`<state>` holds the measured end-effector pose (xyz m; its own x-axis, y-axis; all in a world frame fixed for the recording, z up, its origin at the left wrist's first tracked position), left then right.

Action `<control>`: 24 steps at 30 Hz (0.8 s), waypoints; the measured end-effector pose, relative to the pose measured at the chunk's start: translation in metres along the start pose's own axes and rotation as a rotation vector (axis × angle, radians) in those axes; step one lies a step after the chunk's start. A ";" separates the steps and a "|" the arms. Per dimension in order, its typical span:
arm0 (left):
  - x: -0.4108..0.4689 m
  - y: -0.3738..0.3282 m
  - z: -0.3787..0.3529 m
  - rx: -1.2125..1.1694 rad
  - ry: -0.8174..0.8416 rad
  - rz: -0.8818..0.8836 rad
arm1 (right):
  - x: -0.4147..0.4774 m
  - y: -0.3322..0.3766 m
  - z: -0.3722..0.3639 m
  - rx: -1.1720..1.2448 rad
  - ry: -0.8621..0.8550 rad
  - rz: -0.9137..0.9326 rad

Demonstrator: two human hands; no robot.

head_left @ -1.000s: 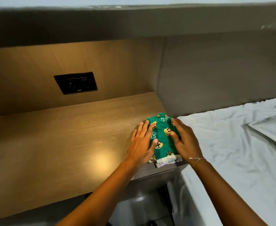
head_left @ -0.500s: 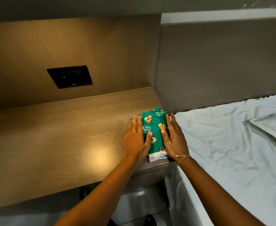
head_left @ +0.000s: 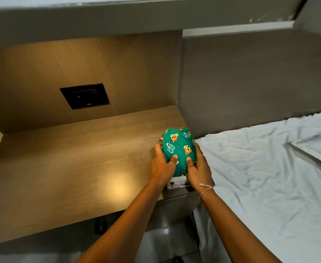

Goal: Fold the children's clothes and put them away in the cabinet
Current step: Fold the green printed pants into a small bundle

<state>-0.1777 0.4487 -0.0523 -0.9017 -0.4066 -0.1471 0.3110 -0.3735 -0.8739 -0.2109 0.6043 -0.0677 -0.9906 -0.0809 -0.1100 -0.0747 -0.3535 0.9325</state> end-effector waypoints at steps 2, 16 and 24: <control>-0.003 -0.002 0.003 -0.045 0.068 -0.096 | 0.000 0.002 -0.004 0.065 0.009 0.016; -0.025 0.060 0.133 -0.003 -0.017 -0.089 | -0.032 0.028 -0.122 0.288 0.387 -0.098; -0.040 0.062 0.197 -0.366 0.011 -0.083 | -0.078 0.079 -0.196 0.799 0.703 -0.492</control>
<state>-0.0629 0.2778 -0.0097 -0.9230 -0.3781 -0.0720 0.1104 -0.0809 -0.9906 -0.1169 0.4002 -0.0525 -0.5724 -0.6841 -0.4521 -0.7308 0.1755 0.6597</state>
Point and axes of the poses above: each hand's wrist, its own x-axis towards the middle knuckle, its own z-axis out of the back of the hand, y = z × x, the point moved 10 cm from there along x, towards the middle knuckle, and after that the axes turned 11 degrees about x, right-handed, at the moved point
